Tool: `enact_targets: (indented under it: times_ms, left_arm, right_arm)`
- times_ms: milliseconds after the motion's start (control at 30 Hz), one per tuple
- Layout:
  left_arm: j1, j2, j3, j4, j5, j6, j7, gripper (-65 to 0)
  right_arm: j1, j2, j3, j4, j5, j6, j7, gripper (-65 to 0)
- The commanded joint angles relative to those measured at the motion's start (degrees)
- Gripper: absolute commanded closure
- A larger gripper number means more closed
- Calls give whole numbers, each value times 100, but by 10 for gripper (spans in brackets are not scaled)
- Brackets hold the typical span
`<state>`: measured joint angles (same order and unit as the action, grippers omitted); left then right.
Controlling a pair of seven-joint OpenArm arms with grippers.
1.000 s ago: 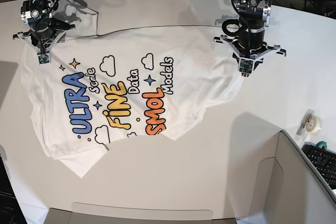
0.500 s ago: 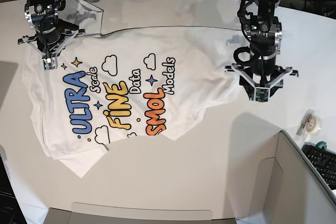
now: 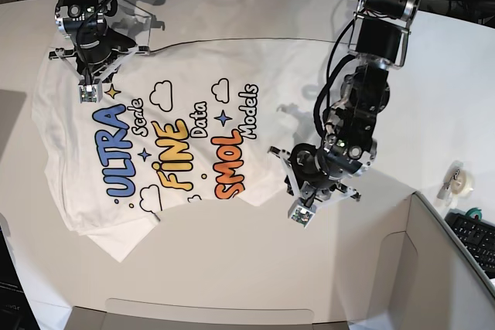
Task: Layout the t-shirt on the table in an organized manner, then fold the t-shirt properly
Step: 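Move the left gripper to the shirt hem beside the printed text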
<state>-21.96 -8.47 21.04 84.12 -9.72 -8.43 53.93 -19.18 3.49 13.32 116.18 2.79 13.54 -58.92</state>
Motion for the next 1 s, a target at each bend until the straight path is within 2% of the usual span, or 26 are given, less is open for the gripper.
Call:
enact_targets:
  times_ms: [0, 200, 467, 600, 733, 833, 967]
  left_arm:
    - [-244, 78, 46, -170, -17, -6, -316, -70]
    - [-692, 306, 485, -1568, -9, -6, -1037, -69]
    - [-877, 421, 644, -2253, -9, -6, -1292, -55]
    - [-851, 421, 644, -2702, 26, -6, -1670, -30]
    - [-877, 385, 617, -3335, 26, 3, -2083, -30]
    - [-956, 271, 608, -3423, 26, 12, -2101, -30]
    - [-1035, 25, 608, -3423, 26, 12, -2101, -30]
  right_arm:
    - [6, 43, 26, 105, -63, -22, 103, 0]
    - [-29, 43, 61, 105, -63, -22, 103, 0]
    - [-152, 51, 61, 96, -90, -40, 94, 0]
    - [-170, 69, 61, 87, -98, -57, 94, 0]
    - [-214, 87, 61, 70, -107, -66, -21, 0]
    - [-196, 95, 61, 70, -134, -66, -302, 0]
    - [-152, 60, 70, -44, -652, -75, -390, 0]
